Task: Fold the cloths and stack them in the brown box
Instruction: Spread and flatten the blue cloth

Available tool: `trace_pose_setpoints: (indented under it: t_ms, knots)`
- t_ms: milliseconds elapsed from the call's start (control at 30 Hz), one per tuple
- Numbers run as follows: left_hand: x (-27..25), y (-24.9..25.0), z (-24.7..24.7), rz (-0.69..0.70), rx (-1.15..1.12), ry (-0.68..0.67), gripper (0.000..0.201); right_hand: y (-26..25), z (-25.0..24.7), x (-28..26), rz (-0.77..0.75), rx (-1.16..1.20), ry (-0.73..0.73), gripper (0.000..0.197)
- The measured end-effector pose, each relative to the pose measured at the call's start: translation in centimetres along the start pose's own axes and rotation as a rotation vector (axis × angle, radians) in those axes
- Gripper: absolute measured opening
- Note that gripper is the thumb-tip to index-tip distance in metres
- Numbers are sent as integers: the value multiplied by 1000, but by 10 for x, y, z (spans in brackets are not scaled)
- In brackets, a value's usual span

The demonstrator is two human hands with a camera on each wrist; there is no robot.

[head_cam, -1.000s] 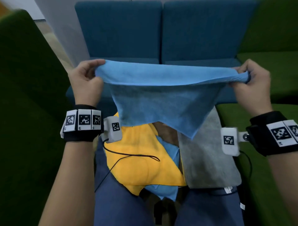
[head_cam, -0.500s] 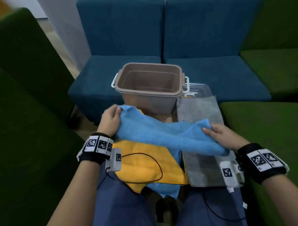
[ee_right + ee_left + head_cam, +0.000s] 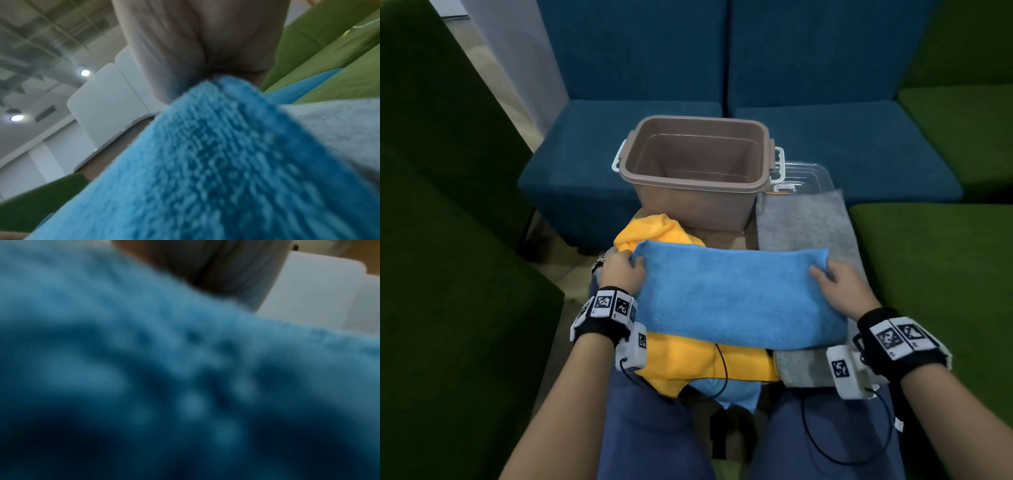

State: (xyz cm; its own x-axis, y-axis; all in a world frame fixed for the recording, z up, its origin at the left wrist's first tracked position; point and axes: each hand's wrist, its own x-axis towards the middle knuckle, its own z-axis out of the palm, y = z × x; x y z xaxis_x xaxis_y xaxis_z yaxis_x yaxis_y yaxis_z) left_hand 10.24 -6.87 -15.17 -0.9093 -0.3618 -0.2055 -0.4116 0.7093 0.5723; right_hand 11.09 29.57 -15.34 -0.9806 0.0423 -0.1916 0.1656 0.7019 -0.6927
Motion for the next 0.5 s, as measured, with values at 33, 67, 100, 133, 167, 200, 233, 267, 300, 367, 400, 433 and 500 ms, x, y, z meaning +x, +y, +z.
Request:
trace_pose_setpoints:
  t_ms: [33,67,100,133,167,200,233,267,300,367,400,433,500]
  knots:
    - [-2,1,3,-10,-10,-4,31,1,6,0,13,-23,-44,20]
    - [-4,2,4,-19,-27,8,28,5,12,1,18,-33,-53,26]
    - [-5,4,6,-22,-43,21,30,8,17,3,26,-15,-43,33]
    - [-6,8,6,-24,-65,19,32,4,19,4,36,39,-47,35]
    - [-6,12,4,-20,-93,9,32,1,21,5,59,114,-56,30]
    - [-6,17,2,-21,-132,-10,32,-7,22,5,84,177,-81,24]
    - [-4,22,0,-22,-173,-28,33,-14,21,5,110,216,-101,20]
    - [-1,25,-2,-24,-212,-45,37,-18,20,5,115,230,-103,18]
    - [1,28,-4,-6,-243,-52,40,-25,16,6,110,239,-99,17]
    - [5,31,-7,71,-303,-18,40,-33,6,7,77,303,-65,14]
    - [6,33,-9,95,-335,17,37,-36,0,7,43,349,-36,12]
    - [7,33,-10,112,-366,53,34,-37,-6,8,8,384,10,9]
    - [10,32,-12,122,-408,116,35,-37,-18,8,-52,385,150,8]
